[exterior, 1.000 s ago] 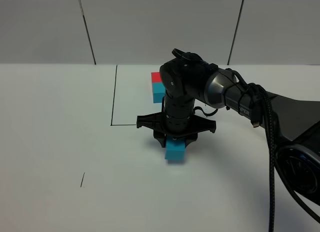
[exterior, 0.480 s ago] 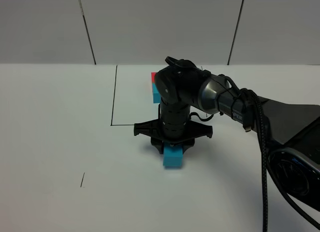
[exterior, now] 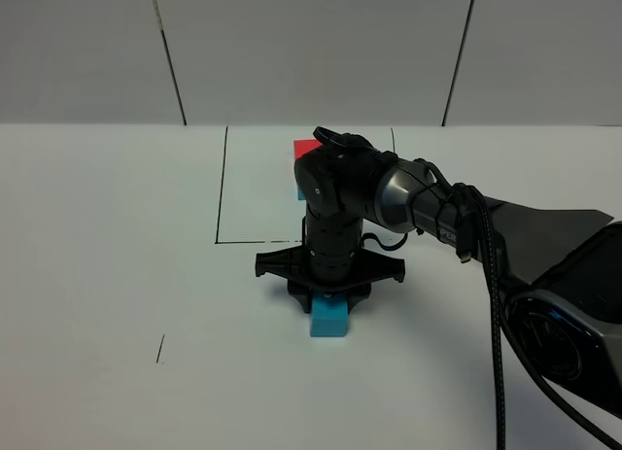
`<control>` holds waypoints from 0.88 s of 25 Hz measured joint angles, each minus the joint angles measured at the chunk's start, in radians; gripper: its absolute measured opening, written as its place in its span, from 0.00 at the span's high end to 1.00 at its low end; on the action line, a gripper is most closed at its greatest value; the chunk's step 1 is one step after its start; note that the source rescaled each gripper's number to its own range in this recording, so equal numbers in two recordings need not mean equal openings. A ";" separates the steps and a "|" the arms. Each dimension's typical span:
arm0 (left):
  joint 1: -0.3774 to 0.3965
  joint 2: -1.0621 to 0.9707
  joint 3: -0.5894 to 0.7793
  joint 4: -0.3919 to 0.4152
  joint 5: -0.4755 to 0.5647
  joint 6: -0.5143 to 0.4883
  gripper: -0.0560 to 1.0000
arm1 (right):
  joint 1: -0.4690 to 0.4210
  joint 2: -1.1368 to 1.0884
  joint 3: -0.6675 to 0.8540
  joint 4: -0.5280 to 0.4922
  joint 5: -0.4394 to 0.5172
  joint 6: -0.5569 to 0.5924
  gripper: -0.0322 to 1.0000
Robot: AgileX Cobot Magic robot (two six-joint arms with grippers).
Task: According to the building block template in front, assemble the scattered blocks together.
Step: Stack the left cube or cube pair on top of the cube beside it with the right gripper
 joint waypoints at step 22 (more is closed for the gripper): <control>0.000 0.000 0.000 0.001 0.000 0.001 0.35 | 0.000 0.001 0.000 -0.012 -0.005 -0.057 0.97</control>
